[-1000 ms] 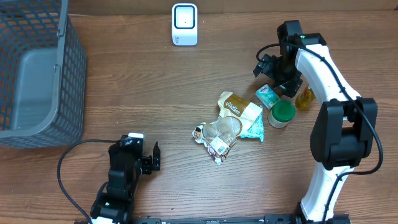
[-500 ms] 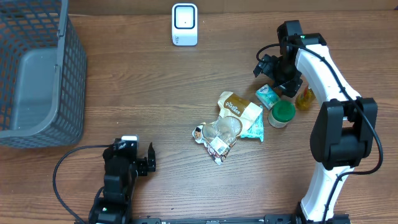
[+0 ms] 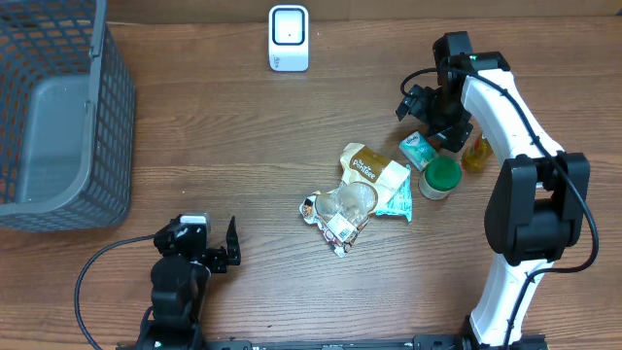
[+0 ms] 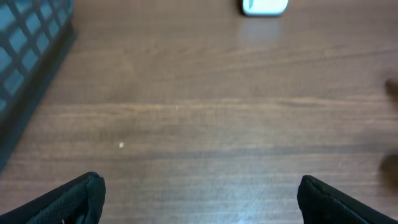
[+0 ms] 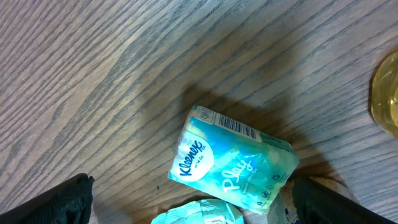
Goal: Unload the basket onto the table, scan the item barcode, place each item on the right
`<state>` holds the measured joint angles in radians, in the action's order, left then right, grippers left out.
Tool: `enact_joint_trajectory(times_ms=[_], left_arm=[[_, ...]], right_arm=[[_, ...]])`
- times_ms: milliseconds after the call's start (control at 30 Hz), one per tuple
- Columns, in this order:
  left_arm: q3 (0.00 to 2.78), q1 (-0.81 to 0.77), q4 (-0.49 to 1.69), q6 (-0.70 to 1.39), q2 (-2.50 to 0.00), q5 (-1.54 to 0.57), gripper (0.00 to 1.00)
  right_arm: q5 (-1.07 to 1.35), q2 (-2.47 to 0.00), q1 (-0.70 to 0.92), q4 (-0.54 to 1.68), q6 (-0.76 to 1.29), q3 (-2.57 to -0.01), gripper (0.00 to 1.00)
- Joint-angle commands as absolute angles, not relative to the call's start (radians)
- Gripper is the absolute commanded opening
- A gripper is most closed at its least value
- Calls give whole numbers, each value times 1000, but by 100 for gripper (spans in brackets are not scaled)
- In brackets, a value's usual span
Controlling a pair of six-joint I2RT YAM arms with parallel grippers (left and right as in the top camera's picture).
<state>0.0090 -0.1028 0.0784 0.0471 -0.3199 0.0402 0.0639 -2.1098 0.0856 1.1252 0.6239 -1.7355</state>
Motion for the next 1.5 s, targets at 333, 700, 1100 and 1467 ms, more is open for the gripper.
enact_joint_trajectory(times_ms=[333,700,1100,1467], left_arm=[[5,-96,80,19,-101,33,100],[5,-96,79,-24,-3,40,100],[5,-97,75,-30,-4,33,100],[5,-97,75,-30,-4,33,100]], right_arm=[[65,-2088,82,1122,620,-1762,100],[65,-2088,82,1122,620,-1762,100],[65,-2088,82,1122,620,-1762,100],[65,-2088,82,1122,620,-1762,100]])
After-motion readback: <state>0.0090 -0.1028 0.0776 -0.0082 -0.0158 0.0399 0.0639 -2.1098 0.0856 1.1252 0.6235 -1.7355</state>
